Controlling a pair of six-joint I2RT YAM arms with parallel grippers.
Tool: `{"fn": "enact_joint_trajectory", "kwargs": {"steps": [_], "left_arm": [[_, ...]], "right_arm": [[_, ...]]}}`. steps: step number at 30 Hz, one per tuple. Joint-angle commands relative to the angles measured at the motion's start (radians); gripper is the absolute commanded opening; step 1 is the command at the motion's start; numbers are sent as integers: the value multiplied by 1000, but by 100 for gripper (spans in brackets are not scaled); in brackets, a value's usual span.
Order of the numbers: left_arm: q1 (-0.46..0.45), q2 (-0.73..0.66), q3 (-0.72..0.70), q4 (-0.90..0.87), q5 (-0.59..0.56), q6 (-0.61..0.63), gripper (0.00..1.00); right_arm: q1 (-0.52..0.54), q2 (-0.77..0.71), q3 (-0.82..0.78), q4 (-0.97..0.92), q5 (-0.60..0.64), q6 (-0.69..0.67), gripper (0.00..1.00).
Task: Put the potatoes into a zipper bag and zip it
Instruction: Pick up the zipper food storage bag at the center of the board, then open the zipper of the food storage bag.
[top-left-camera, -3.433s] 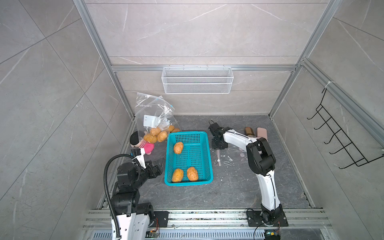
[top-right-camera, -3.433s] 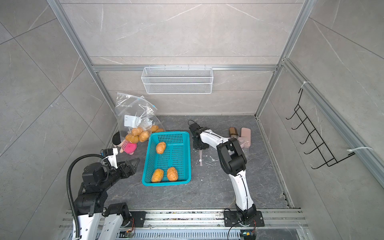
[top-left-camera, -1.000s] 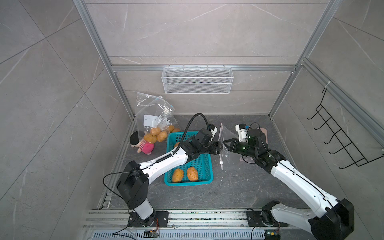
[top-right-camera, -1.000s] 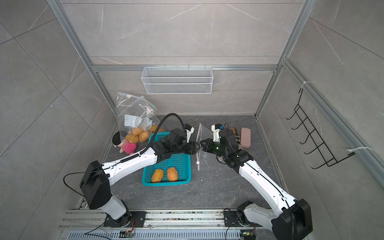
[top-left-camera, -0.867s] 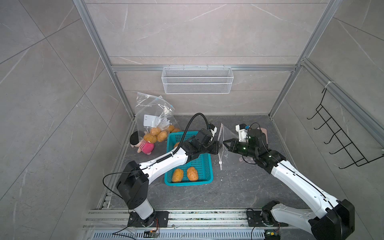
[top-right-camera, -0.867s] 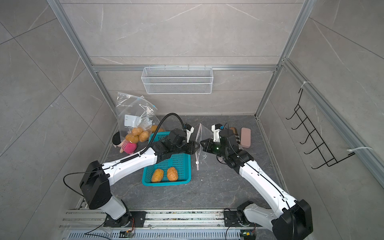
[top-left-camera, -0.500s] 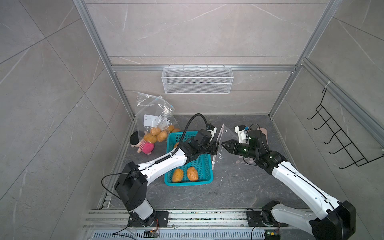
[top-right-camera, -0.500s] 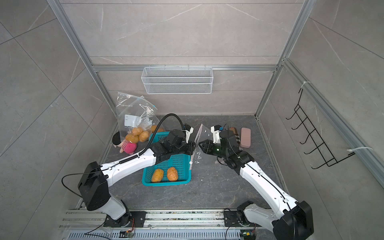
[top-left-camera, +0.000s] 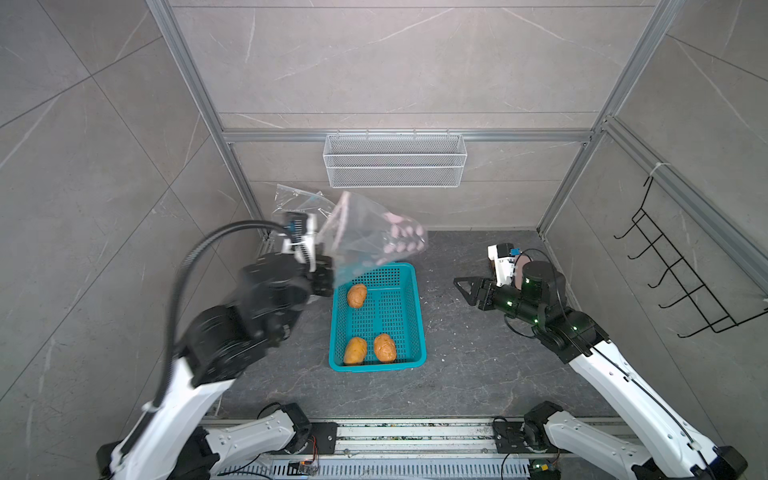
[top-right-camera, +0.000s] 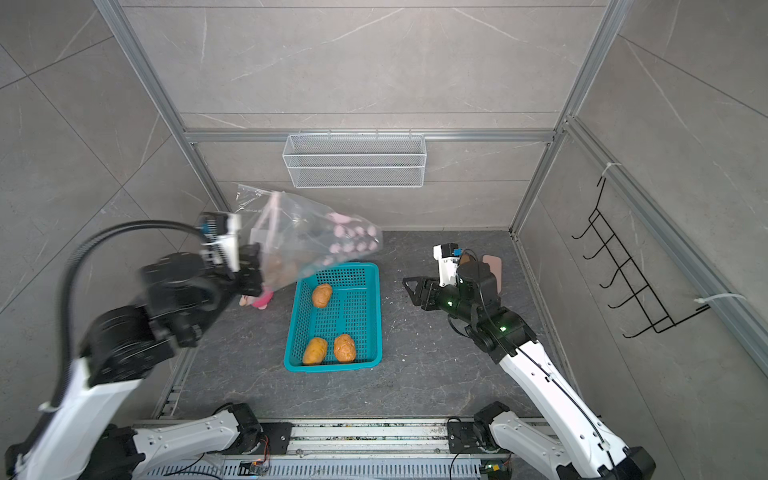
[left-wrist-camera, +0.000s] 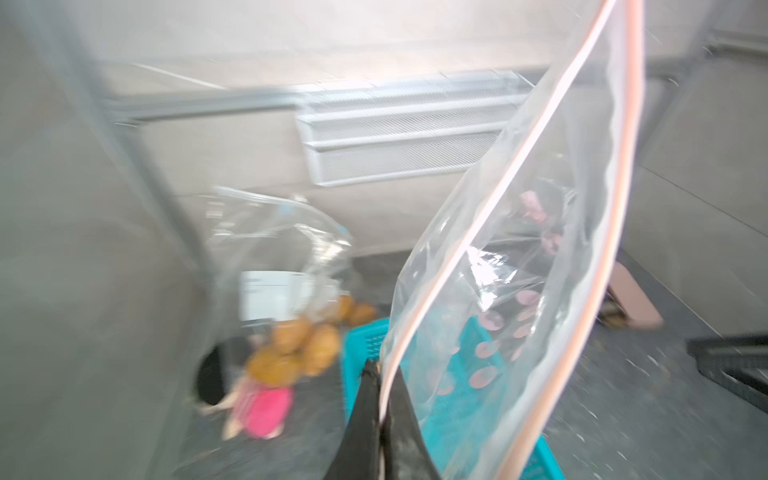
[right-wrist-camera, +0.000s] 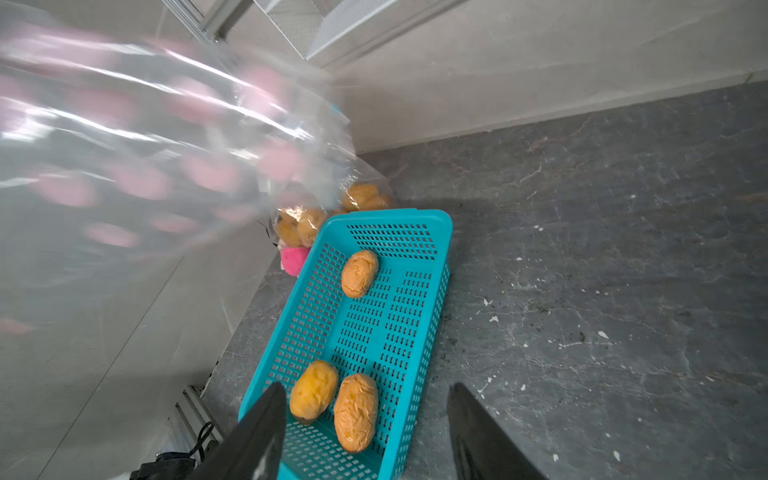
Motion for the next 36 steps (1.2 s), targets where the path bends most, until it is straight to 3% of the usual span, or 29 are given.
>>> {"fn": "enact_joint_trajectory", "kwargs": {"steps": [1,4,6,12,18,24,28,36], "left_arm": [[4,-49,117,-335,-426,67,0],[4,-68,73,-356,-523,160,0],[4,-51,27,-406,-481,153,0],[4,136,-89,-602,-247,-21,0],[18,242,-249,-456,-138,13,0],[183,261,-435,-142,338,35,0],[255,230,-511,-50,503,38,0],[357,80,-583,49,785,44,0]], "right_arm": [[4,76,-13,-54,24,-6,62],[4,113,-35,-30,12,10,63],[4,134,-35,-29,12,11,63],[4,177,-22,-56,21,4,63],[4,192,-18,-84,6,-1,62],[15,182,-58,-29,-54,54,62],[74,194,-84,72,-116,113,62],[322,336,-25,355,-107,189,63]]}}
